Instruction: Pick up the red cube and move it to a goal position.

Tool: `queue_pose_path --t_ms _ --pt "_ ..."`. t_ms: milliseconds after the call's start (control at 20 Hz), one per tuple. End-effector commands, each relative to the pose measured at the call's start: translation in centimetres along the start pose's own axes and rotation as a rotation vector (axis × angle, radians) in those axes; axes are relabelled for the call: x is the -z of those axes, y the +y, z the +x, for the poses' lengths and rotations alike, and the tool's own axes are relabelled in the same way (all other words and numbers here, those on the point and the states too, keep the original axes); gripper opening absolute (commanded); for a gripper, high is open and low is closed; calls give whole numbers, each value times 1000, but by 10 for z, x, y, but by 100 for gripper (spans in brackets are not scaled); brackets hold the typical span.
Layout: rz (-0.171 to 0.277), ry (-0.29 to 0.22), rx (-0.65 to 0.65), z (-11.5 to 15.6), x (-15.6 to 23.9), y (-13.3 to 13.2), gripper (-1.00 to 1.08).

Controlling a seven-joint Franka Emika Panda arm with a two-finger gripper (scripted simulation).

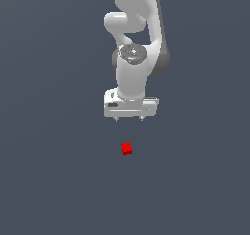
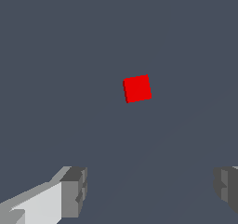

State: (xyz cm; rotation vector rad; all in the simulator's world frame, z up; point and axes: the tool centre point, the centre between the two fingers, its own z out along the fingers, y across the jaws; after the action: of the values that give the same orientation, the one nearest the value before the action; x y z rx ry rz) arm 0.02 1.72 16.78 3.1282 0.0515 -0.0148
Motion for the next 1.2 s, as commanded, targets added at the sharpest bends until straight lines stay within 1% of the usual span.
queue_pose_path --t_ms 0,250,500,750,1150 --pt "0 0 0 0 0 0 100" --pt "1 0 7 3 -6 1 100" --pt "2 2 28 11 -24 3 100" --pt "5 4 62 24 -52 6 100" --pt "9 8 130 51 -108 10 100"
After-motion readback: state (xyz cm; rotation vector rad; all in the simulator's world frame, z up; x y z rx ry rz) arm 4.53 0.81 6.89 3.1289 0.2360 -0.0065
